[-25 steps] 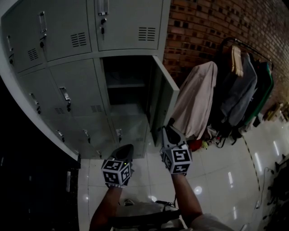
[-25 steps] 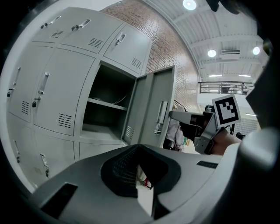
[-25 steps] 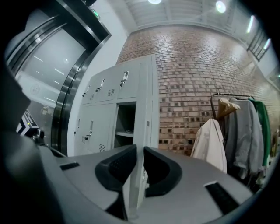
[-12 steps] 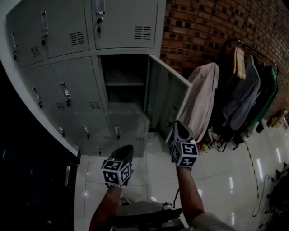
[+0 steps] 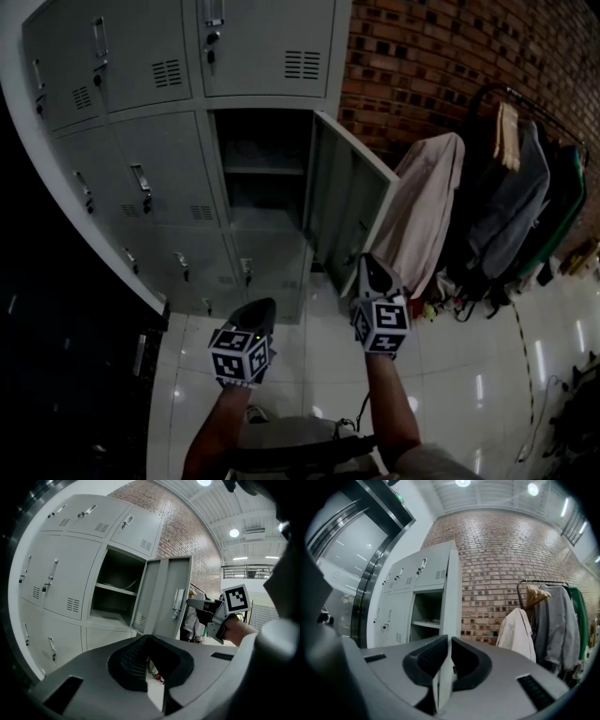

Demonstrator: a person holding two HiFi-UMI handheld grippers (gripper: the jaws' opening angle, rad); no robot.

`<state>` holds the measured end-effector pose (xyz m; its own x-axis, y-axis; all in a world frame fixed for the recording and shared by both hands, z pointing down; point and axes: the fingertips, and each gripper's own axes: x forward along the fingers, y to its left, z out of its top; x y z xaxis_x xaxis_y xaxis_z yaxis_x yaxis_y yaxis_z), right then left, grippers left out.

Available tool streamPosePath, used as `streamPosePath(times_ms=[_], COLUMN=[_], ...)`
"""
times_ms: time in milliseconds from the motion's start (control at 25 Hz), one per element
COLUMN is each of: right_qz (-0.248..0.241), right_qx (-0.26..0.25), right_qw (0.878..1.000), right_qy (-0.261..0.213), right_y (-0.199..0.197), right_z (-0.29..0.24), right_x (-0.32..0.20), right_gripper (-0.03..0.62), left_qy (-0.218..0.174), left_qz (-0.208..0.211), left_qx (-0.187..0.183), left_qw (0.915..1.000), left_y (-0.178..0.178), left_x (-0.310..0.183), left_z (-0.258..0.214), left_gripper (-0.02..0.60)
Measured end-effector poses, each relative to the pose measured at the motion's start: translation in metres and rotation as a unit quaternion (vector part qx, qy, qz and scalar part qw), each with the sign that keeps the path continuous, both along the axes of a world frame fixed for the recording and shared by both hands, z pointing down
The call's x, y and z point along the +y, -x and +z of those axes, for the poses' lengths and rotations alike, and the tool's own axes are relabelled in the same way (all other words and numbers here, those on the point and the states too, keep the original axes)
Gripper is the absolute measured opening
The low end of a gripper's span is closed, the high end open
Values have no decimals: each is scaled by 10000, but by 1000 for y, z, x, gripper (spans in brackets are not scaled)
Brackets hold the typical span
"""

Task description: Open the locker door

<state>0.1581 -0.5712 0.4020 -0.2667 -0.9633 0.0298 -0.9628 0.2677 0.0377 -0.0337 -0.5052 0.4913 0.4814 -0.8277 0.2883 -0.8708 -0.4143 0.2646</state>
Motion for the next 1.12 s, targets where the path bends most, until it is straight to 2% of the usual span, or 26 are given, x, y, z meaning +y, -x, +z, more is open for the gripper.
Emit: streamPosePath(times_ms=[280, 400, 560, 840, 1120], right_qz=[-126, -359, -838, -1579, -1806], right_qx=[-141, -164, -162, -158, -327], right_qw=[9996, 9989, 9963, 9869, 9811], right_qy=[-216, -254, -86, 290, 618], right_y=[-5, -1, 8, 24, 40], right_z=[-17, -22, -12, 17, 45], right_x=[17, 29, 47, 83, 126], right_gripper=[39, 27, 5, 3, 3], left_qy=[11, -26, -77, 13, 51], left_qz=[-214, -326, -451, -816, -874], left_qx=[-19, -23, -50, -45, -57], left_qw=[9998, 9995, 9989, 9967, 9961], left_y=[2, 1, -9, -23, -22], left_x=[10, 15, 27, 62, 108], left_z=[-2, -8, -14, -11, -7], left_gripper=[-2, -2, -2, -2, -2])
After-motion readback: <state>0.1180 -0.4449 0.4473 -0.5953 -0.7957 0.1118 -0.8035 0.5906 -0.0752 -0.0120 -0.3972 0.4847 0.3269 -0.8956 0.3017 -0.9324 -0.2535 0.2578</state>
